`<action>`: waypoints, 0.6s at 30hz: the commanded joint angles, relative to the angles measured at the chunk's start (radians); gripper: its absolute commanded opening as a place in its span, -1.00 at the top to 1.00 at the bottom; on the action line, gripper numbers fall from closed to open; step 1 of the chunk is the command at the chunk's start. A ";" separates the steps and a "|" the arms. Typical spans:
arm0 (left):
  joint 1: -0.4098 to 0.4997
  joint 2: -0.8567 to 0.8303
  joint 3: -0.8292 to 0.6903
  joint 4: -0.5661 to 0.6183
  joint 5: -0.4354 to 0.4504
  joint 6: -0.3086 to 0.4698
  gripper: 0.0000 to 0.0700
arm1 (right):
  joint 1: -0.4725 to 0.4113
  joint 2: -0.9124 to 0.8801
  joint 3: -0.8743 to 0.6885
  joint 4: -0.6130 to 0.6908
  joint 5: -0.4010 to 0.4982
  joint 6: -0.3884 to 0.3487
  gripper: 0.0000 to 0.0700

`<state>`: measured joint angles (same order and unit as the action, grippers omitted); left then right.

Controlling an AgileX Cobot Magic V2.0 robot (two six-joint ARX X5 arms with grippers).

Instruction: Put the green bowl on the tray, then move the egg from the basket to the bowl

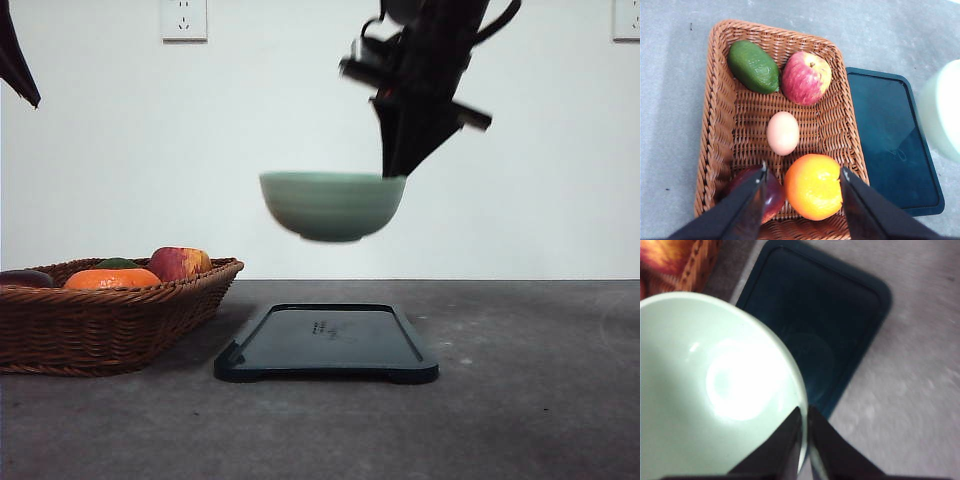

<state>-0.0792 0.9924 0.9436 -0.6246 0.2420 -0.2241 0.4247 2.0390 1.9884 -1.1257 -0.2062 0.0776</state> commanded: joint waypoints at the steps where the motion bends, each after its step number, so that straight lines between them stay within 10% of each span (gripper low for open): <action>1: 0.000 0.008 0.020 0.006 0.002 0.013 0.20 | 0.005 0.048 0.026 0.016 -0.002 -0.001 0.99; 18: 0.000 0.025 0.020 -0.019 0.002 0.014 0.20 | 0.005 0.205 0.026 0.083 -0.014 0.020 0.99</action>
<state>-0.0792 1.0061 0.9436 -0.6493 0.2420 -0.2241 0.4241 2.2091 1.9888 -1.0461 -0.2123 0.0864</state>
